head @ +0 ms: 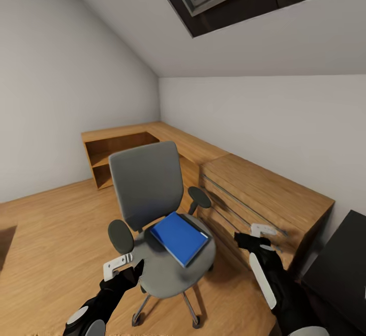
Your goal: In the bedroom, organize the workspace by keeping the computer under the desk, ensuring the monitor is on the desk, placing the keyboard on the desk next to the monitor, placing the mouse on the desk next to the keyboard, moving the folder from the swivel chair onto the desk next to the mouse, stacking the notebook on top of the folder with the pen on top of the notebook, and positioning the swivel chair next to the desk.
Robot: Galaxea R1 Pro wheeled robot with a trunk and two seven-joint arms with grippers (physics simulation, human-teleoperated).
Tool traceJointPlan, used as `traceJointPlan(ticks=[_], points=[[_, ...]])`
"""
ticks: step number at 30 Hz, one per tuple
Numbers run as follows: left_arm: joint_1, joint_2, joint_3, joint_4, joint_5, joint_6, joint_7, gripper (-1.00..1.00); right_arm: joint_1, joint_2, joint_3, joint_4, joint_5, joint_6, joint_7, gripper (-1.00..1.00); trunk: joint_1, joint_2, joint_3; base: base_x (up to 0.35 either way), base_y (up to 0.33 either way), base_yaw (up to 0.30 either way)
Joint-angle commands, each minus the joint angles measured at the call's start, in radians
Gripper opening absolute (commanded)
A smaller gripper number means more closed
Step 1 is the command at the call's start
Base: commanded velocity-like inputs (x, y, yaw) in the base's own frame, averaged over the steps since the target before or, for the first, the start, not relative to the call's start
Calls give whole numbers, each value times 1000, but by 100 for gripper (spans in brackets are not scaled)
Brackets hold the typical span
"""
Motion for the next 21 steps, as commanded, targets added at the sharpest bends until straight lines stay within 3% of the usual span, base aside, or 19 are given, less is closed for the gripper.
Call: traceJointPlan(ticks=[1,7,21], points=[[-1,1,-2,-2,9,1,9,100,-1,0,14,2,-8,-8,-11,100,0,-1,-1,0,0,276],[-1,1,-3,1,8,1,9,100,-1,0,50,13,-9,-44,-44,100,0,-1,-5,0,0,275],[-1,1,-3,3,11,0,9,100,-1,0,58,32,-9,-49,-50,100,0,-1,-14,0,0,274]])
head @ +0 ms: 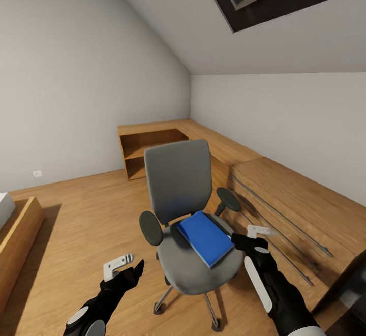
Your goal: In the bedroom, organize the workspace by keeping the computer under the desk, ensuring the monitor is on the desk, placing the keyboard on the desk next to the monitor, placing the mouse on the desk next to the keyboard, moving the folder from the swivel chair onto the desk next to the mouse, stacking the notebook on top of the folder with the pen on top of the notebook, and positioning the swivel chair next to the desk.
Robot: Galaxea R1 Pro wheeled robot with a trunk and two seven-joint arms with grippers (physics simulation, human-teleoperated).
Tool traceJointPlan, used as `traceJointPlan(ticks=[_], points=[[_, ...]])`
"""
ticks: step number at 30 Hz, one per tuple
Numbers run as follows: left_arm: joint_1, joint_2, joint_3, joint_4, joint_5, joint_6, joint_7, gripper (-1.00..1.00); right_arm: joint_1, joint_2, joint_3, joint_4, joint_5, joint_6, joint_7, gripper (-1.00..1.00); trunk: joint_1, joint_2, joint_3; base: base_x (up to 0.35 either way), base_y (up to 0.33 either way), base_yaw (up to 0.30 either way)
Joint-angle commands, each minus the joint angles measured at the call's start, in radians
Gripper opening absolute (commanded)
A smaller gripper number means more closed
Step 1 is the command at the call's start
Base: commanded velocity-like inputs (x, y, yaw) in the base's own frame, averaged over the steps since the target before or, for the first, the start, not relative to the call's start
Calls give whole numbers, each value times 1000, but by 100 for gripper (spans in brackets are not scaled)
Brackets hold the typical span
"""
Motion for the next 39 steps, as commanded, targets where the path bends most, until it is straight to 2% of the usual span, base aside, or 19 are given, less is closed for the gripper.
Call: traceJointPlan(ticks=[1,12,19,39], points=[[-1,1,-2,-2,9,1,9,100,-1,0,2,0,-11,2,-10,100,0,-1,-2,0,0,273],[-1,2,9,3,10,1,9,100,-1,-1,0,2,-11,1,-9,100,0,-1,-7,0,0,203],[-1,2,22,5,10,1,9,100,-1,-3,0,2,-12,1,-3,100,0,-1,-8,0,0,29],[-1,2,25,5,8,1,9,100,-1,-1,1,-1,-15,1,-2,100,0,-1,-8,0,0,2]])
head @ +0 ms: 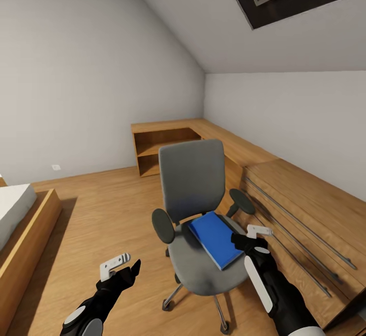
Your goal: In the bedroom, organize the workspace by keeping the computer under the desk, ensuring the monitor is on the desk, placing the keyboard on the desk next to the monitor, placing the mouse on the desk next to the keyboard, moving the folder from the swivel chair onto the desk next to the mouse, stacking the notebook on top of the folder with the pen on top of the notebook, and positioning the swivel chair next to the desk.
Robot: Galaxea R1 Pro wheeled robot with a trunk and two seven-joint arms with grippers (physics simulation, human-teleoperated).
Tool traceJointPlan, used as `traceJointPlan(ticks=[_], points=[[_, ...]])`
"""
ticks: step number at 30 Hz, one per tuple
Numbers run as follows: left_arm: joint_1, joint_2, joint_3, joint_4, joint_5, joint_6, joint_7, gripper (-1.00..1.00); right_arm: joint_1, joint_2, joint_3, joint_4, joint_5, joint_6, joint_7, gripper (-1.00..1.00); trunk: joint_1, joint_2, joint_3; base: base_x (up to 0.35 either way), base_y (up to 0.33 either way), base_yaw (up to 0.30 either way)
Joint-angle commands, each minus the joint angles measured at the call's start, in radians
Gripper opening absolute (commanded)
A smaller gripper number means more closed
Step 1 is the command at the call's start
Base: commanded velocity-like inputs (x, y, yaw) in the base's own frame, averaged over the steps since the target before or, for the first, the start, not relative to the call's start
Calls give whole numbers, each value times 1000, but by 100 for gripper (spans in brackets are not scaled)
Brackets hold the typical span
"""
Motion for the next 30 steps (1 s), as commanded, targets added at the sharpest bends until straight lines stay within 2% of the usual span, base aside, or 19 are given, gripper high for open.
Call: traceJointPlan(ticks=[1,5,14,23,24,30], points=[[-1,1,-2,-2,9,1,9,100,-1,-1,1,-1,-9,1,-10,100,0,-1,-1,90,84,0],[-1,1,-2,-2,9,1,9,100,-1,-1,1,-1,-9,2,-10,100,0,-1,-1,155,134,0],[-1,1,36,-2,12,1,9,100,-1,-1,1,2,-8,1,-10,100,0,-1,-1,116,237,0],[-1,0,41,-2,12,2,9,100,-1,-14,0,29,-6,-35,-7,100,0,-1,-1,185,11,0],[-1,0,41,-3,11,2,9,100,-1,-30,2,76,-6,-74,-1,100,0,-1,-1,25,1,0],[-1,-1,41,-3,11,2,9,100,-1,-50,1,140,-4,-165,29,100,0,-1,-1,44,0,0]])
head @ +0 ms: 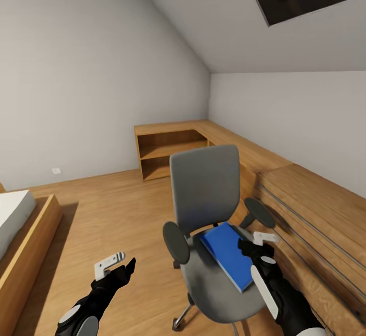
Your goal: In the bedroom, organize the workspace by keeping the computer under the desk, ensuring the monitor is on the desk, placing the keyboard on the desk next to the monitor, placing the mouse on the desk next to the keyboard, moving the folder from the swivel chair onto the desk next to the mouse, stacking the notebook on top of the folder with the pen on top of the notebook, and positioning the swivel chair next to the desk.
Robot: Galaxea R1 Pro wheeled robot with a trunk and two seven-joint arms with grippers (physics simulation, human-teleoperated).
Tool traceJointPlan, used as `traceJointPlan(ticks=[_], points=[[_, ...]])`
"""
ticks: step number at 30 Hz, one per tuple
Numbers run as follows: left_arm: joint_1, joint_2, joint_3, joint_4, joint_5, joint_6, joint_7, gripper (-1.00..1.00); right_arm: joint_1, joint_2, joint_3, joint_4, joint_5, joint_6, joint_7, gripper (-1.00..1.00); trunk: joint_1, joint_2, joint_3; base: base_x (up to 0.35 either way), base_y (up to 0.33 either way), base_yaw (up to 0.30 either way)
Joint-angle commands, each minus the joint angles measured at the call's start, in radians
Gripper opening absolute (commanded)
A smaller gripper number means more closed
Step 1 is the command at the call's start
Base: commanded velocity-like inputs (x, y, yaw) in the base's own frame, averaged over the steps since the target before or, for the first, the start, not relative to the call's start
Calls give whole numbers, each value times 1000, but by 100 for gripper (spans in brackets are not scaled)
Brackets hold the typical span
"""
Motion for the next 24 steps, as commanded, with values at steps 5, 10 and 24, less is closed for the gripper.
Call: traceJointPlan(ticks=[5,10,24], points=[[-1,1,-2,-2,9,2,9,100,-4,-50,2,66,-10,-59,97,100,0,0,-1,163,0,0],[-1,1,-3,-6,10,2,8,100,-9,-77,0,155,-10,-131,169,100,0,0,-1,26,0,0],[-1,1,2,-8,9,1,8,100,-108,-147,-8,412,-22,-298,381,100,35,-63,-29,3,0,0]])
